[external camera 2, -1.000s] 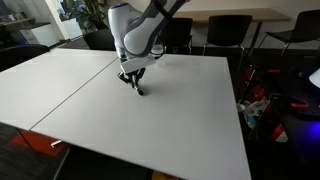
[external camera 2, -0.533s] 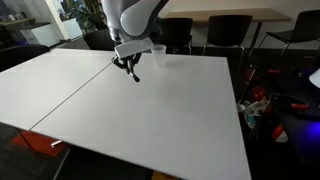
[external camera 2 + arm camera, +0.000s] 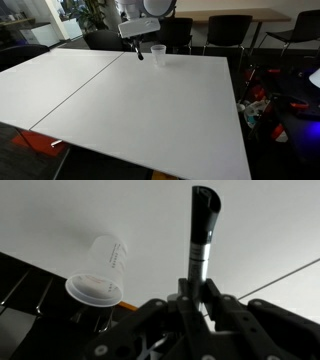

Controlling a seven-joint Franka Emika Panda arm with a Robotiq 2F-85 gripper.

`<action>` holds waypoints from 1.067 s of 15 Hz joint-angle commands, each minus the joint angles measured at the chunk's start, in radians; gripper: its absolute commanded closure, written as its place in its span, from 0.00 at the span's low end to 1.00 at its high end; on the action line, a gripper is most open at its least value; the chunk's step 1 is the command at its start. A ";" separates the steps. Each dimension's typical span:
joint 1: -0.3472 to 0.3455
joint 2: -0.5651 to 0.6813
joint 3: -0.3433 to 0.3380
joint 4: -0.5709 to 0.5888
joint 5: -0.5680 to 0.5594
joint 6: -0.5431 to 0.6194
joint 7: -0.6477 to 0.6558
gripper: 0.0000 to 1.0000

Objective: Put the marker into the plastic cup.

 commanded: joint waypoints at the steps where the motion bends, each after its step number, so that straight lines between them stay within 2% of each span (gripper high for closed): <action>1: 0.099 -0.114 -0.109 -0.167 -0.179 0.046 0.258 0.95; 5: 0.160 -0.161 -0.190 -0.234 -0.447 0.024 0.576 0.95; 7: 0.153 -0.178 -0.191 -0.243 -0.594 -0.004 0.736 0.95; 9: 0.116 -0.190 -0.159 -0.238 -0.730 -0.058 0.873 0.95; 10: 0.037 -0.173 -0.067 -0.196 -0.717 -0.056 0.809 0.81; 12: 0.022 -0.182 -0.058 -0.201 -0.779 -0.076 0.875 0.81; 14: 0.019 -0.183 -0.057 -0.201 -0.782 -0.077 0.878 0.81; 15: 0.019 -0.183 -0.056 -0.201 -0.782 -0.077 0.878 0.95; 16: 0.003 -0.180 -0.040 -0.192 -0.791 -0.101 0.888 0.95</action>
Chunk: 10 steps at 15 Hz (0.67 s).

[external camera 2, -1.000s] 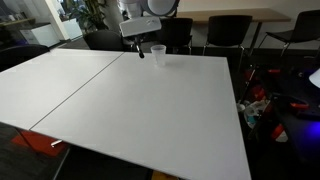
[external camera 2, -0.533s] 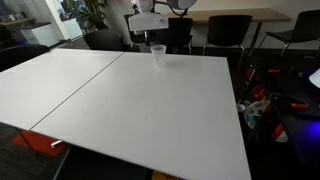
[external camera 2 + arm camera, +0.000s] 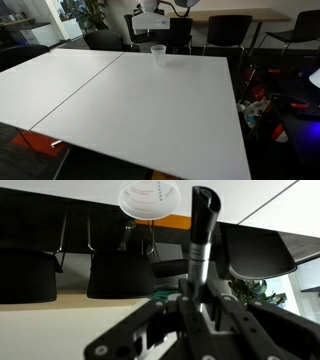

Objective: Put the marker into the plastic cup.

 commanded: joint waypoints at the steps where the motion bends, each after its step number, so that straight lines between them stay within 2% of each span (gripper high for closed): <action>1: -0.126 -0.032 0.146 0.024 -0.096 -0.100 0.069 0.95; 5: -0.240 -0.033 0.259 0.044 -0.143 -0.214 0.156 0.95; 10: -0.315 -0.032 0.349 0.055 -0.153 -0.354 0.227 0.95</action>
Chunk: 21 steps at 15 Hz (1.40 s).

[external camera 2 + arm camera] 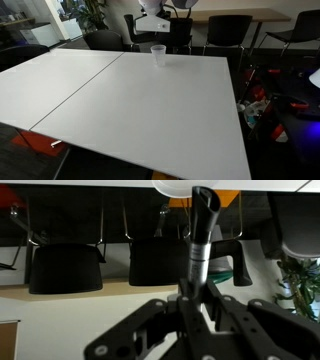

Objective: Put the marker into the plastic cup.

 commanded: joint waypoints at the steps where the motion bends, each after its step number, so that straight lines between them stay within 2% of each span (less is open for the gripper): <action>1: -0.051 -0.016 0.071 0.006 -0.023 -0.102 0.062 0.95; 6: -0.084 0.006 0.104 0.031 -0.083 -0.174 0.088 0.95; 13: -0.149 0.046 0.133 0.069 -0.180 -0.157 0.076 0.95; 21: -0.165 0.167 0.159 0.170 -0.285 -0.157 0.085 0.95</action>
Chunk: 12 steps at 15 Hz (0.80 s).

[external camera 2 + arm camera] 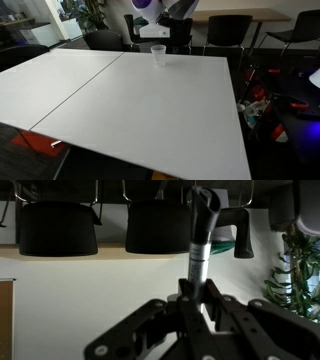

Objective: Put the marker into the plastic cup.

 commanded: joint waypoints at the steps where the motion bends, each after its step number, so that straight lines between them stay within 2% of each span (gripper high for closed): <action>1: -0.014 0.066 0.028 0.071 -0.046 -0.014 0.023 0.95; 7: -0.015 0.141 0.045 0.135 -0.044 -0.016 0.017 0.95; 12: -0.014 0.158 0.045 0.129 -0.037 -0.019 0.033 0.95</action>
